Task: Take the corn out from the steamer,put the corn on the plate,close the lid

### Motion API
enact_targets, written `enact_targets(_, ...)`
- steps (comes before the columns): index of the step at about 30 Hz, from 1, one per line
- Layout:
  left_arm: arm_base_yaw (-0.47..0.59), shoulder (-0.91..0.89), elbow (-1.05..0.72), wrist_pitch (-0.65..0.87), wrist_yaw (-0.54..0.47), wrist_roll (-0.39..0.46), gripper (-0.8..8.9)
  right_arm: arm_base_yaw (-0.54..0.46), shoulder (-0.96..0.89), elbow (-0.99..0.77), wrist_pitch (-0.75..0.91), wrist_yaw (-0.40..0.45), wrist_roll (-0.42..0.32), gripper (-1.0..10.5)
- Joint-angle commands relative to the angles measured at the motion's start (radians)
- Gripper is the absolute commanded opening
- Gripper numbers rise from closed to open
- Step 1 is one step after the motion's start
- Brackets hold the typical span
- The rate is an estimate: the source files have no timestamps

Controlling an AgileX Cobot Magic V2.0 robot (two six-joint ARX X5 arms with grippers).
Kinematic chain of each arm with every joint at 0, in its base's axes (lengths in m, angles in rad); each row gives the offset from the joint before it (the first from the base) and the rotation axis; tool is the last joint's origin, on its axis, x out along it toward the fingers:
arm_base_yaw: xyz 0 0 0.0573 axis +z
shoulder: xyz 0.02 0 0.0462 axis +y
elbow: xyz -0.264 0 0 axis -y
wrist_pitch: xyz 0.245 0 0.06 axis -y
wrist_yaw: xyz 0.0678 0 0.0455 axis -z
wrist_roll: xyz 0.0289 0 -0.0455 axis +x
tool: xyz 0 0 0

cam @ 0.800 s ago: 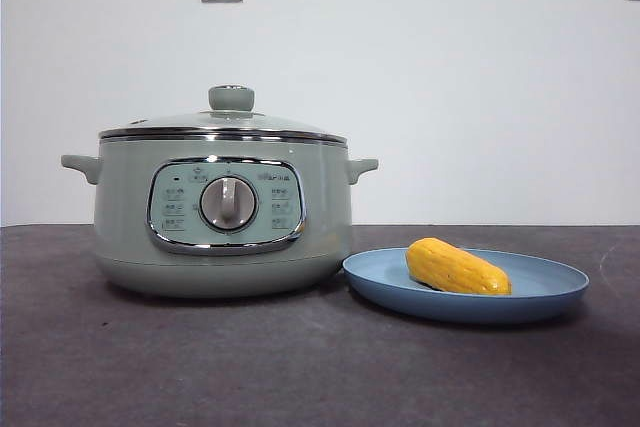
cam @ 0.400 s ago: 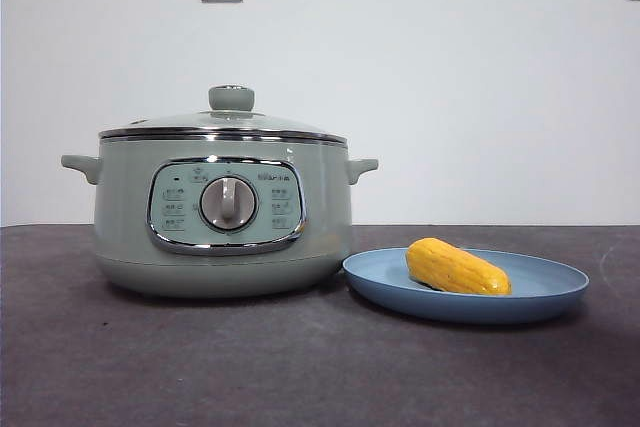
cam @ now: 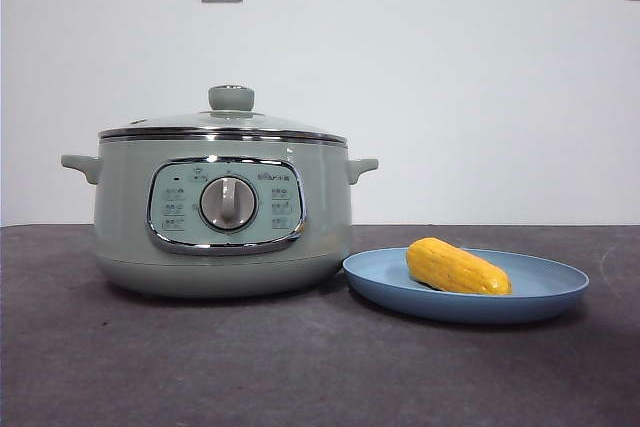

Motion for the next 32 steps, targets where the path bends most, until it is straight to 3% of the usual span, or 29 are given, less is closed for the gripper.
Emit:
enact_targets(1, 0.004, -0.002, -0.014, 0.004, 0.000, -0.005, -0.03, 0.002, 0.002, -0.015, 0.001, 0.013, 0.011, 0.0)
enact_targets(32, 0.004, -0.002, -0.014, 0.004, -0.001, -0.005, -0.03, 0.002, 0.003, -0.015, 0.001, 0.017, 0.011, 0.0)
